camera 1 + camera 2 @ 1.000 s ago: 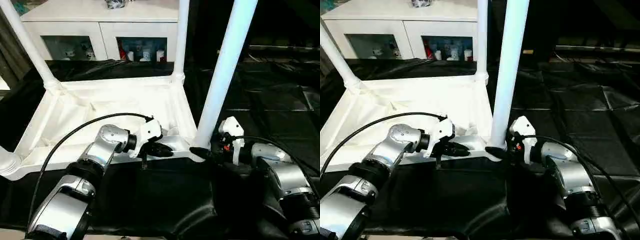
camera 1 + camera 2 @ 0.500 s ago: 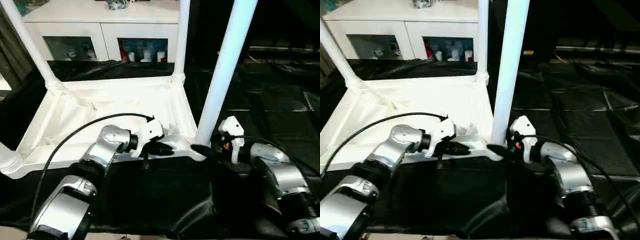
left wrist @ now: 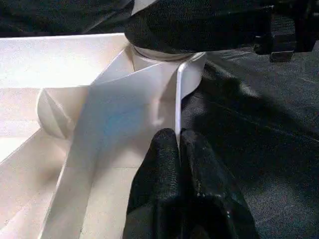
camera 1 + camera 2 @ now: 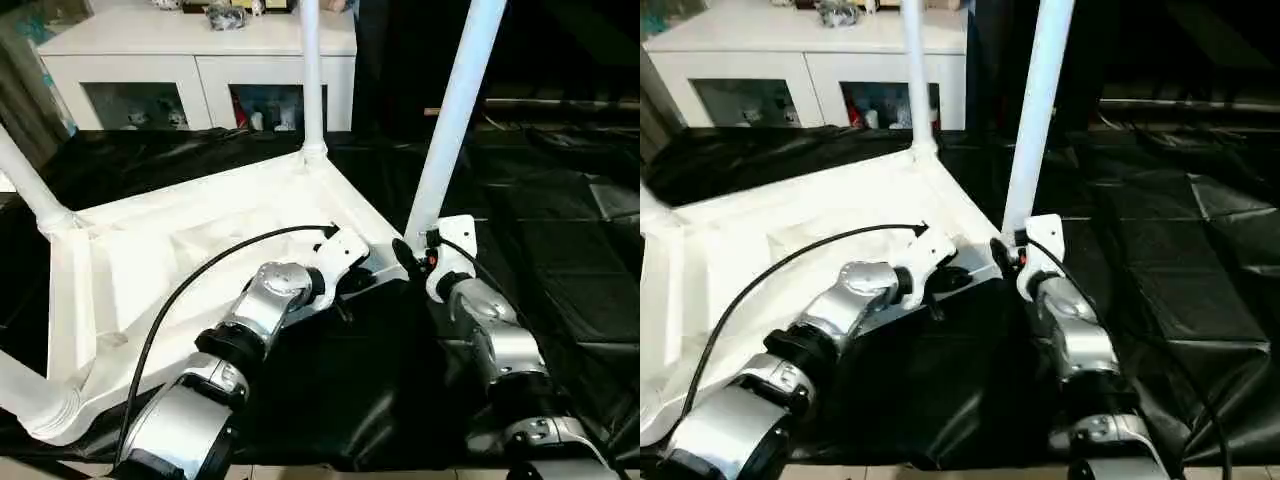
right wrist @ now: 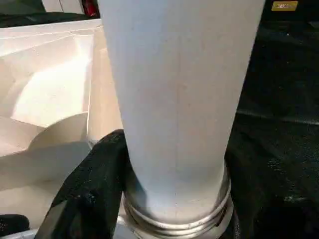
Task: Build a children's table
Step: Rotate leg to tighten
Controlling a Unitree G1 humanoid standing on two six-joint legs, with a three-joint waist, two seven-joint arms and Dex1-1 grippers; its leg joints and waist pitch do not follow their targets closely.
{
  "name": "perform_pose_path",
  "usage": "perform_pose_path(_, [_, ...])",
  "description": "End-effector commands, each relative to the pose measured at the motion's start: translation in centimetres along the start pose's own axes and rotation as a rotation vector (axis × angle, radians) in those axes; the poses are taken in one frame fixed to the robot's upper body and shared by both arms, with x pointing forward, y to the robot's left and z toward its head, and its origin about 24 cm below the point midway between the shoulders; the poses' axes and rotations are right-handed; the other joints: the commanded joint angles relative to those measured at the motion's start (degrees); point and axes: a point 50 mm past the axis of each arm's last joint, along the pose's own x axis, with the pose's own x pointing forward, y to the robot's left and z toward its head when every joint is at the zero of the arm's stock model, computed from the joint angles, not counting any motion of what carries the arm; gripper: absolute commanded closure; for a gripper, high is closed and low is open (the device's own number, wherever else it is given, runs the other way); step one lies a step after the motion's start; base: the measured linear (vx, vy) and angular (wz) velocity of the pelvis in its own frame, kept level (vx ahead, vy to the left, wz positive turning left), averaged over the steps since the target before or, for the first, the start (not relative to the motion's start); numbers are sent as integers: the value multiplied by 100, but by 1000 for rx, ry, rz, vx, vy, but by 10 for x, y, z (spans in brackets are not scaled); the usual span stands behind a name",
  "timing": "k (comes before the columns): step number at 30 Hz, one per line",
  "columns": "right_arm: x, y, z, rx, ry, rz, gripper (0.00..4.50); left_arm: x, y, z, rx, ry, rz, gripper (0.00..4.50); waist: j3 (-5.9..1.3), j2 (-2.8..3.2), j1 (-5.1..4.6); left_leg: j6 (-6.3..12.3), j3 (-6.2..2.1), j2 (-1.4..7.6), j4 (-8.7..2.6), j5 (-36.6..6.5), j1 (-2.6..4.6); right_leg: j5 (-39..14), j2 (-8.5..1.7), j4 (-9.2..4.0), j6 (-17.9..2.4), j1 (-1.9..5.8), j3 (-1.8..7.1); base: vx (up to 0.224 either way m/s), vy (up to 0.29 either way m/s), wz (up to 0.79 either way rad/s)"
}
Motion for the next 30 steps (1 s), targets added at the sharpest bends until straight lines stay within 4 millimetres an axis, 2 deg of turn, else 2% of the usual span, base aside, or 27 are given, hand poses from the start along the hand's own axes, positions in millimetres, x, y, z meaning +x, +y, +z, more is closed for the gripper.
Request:
perform_pose_path(1, [4,30,-12,16,46,164,124,2,-1,7,63,-7,-20,450,-241,-71,-14,240,-85,180,-437,-1714,9,-2214,-383,-538,-950,166,220,0,0,0])
perform_pose_path(3, [4,28,-9,16,35,171,104,0,1,6,73,-7,-16,450,-242,-90,-15,278,-77,189,-437,-1674,8,-2127,-377,-532,-971,160,222,0,0,0])
perform_pose_path(4, [4,25,-6,9,26,184,104,-3,3,5,76,-4,-22,450,-243,-81,-10,292,-77,191,-440,-1608,3,-2058,-380,-520,-997,170,224,0,0,0])
perform_pose_path(5, [3,21,-2,-4,21,208,80,-6,6,4,90,-7,-31,450,-238,-79,-8,299,-79,192,-444,-1602,2,-2058,-380,-521,-1005,170,221,0,0,0])
perform_pose_path(6, [1,17,2,-31,24,255,76,-10,8,1,99,-5,-49,450,-251,-106,-3,345,-81,189,-433,-1515,-20,-1956,-383,-495,-1033,204,218,0,0,0])
perform_pose_path(9, [-8,8,9,-112,37,399,73,-21,11,-3,128,-12,-112,450,-263,-98,3,441,-73,202,-415,-1329,-40,-1661,-388,-467,-1114,221,221,0,0,0])
perform_pose_path(11, [-18,-1,13,-162,54,508,73,-29,14,-7,146,-15,-173,450,-294,-113,30,569,-58,213,-370,-1049,-33,-1157,-380,-415,-1263,241,219,0,0,0])
perform_pose_path(13, [-29,-9,18,-175,73,611,73,-38,15,-10,167,-3,-251,450,-313,-112,63,726,-53,230,-343,-732,-78,-627,-371,-332,-1408,277,208,0,0,0])
perform_pose_path(15, [-32,-10,19,-197,80,643,73,-41,15,-11,169,-1,-275,450,-336,-93,90,846,-35,249,-307,-513,-64,-109,-366,-271,-1560,250,204,26,1,-1])
perform_pose_path(17, [-40,-12,18,-234,107,707,73,-46,15,-12,163,-1,-329,450,-367,-115,115,943,-30,250,-268,-277,-66,441,-357,-191,-1725,246,199,0,0,0])
perform_pose_path(18, [-41,-13,17,-245,119,723,73,-48,15,-12,163,-3,-342,450,-378,-104,152,1001,-25,260,-250,-207,-61,562,-362,-168,-1777,233,200,0,0,0])
perform_pose_path(20, [-42,-13,16,-243,126,733,73,-50,15,-11,163,-8,-355,450,-358,-114,179,1025,-8,261,-244,-265,-66,465,-366,-177,-1805,207,202,0,0,0])
perform_pose_path(22, [-43,-12,15,-235,133,750,73,-51,15,-12,161,-11,-371,450,-347,-114,201,961,-8,266,-242,-385,-65,233,-369,-185,-1782,188,204,0,0,0])
perform_pose_path(24, [-43,-10,13,-237,138,756,73,-52,15,-12,160,-10,-377,450,-317,-108,218,830,-5,273,-268,-672,-56,-211,-377,-230,-1721,174,208,0,0,0])
perform_pose_path(26, [-42,-6,12,-236,137,765,73,-53,15,-13,158,-10,-385,450,-295,-132,225,618,-7,269,-298,-950,-49,-697,-385,-277,-1597,174,218,0,0,0])
perform_pose_path(27, [-42,-6,12,-236,137,765,89,-53,15,-13,158,-10,-385,450,-294,-123,224,543,-14,267,-308,-1002,-50,-829,-391,-286,-1545,174,223,0,0,0])
perform_pose_path(30, [-40,-3,12,-218,127,778,110,-53,14,-14,155,-8,-391,450,-301,-125,212,485,-24,268,-313,-939,-54,-737,-383,-273,-1513,178,226,0,0,0])
